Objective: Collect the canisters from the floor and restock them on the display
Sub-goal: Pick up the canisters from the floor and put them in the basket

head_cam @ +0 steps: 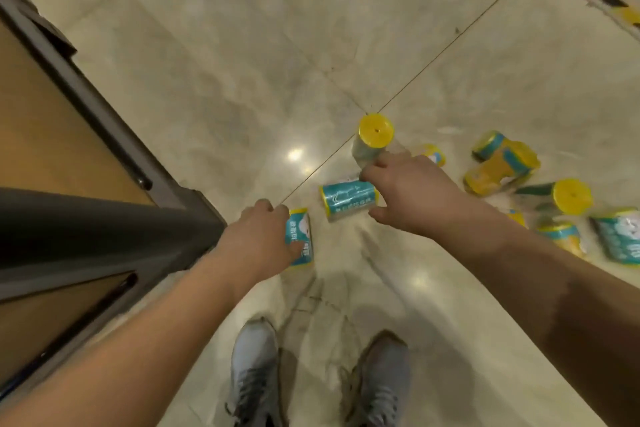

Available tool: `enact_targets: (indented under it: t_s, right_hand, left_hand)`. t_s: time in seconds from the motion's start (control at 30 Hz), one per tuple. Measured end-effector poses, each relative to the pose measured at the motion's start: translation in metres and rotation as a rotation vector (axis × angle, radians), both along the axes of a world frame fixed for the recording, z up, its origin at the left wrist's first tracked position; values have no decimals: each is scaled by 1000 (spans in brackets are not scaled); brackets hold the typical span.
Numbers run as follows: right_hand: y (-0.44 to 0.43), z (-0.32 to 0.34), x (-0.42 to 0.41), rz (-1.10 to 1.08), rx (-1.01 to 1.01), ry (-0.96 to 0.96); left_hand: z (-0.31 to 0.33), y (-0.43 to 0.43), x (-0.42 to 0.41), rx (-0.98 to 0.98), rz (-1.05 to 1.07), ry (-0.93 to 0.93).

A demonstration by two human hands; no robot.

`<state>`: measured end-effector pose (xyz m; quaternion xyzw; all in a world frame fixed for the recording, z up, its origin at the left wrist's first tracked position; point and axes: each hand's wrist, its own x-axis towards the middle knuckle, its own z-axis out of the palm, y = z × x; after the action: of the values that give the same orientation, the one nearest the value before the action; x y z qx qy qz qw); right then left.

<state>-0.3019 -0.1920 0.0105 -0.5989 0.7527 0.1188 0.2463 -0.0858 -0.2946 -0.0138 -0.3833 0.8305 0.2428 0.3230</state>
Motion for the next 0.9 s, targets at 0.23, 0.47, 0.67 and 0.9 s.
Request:
enact_targets:
  t_s: [0.23, 0.47, 0.67, 0.9]
  right_hand:
    - [-19, -103, 8, 74, 28, 10]
    - [-29, -152, 0, 129, 23, 21]
    - [-38, -166, 1, 119, 21, 6]
    - [-54, -224, 27, 151, 113, 67]
  left_hand:
    - [-146, 5, 10, 139, 492, 11]
    - [-211, 3, 2, 243, 934, 168]
    - [-178, -1, 16, 234, 988, 365]
    - [-147, -9, 36, 184, 863, 592]
